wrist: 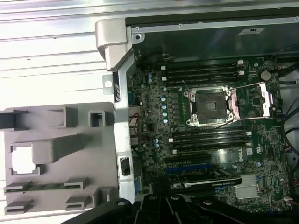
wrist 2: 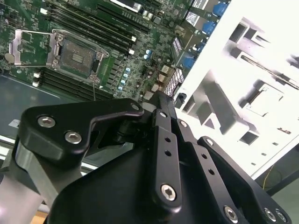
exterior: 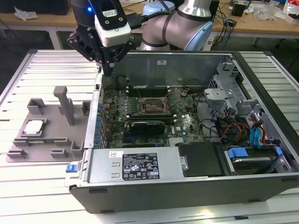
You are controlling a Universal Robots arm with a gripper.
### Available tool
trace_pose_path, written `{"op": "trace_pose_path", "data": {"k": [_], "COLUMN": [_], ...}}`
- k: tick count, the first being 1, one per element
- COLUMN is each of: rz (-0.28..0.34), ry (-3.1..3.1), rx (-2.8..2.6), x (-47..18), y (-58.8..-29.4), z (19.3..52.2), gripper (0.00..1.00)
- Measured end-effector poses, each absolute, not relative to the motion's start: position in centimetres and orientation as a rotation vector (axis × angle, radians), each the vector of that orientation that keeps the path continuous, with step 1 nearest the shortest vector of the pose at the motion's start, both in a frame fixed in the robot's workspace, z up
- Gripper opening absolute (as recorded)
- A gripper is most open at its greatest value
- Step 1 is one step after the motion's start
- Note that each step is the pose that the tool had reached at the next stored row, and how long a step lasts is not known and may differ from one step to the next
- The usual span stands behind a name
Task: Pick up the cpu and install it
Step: 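Reach for the cpu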
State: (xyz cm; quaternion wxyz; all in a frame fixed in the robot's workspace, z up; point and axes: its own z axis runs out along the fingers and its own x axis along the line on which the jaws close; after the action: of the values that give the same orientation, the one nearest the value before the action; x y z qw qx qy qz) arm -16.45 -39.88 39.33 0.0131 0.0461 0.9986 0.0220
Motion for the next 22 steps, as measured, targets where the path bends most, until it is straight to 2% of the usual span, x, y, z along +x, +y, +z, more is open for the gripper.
{"op": "trace_pose_path", "data": {"k": [22], "rz": [0.069], "ry": [3.108], "rx": [0.143], "x": [-20.9], "y": [-39.9], "z": [39.3], "gripper": [0.11]}}
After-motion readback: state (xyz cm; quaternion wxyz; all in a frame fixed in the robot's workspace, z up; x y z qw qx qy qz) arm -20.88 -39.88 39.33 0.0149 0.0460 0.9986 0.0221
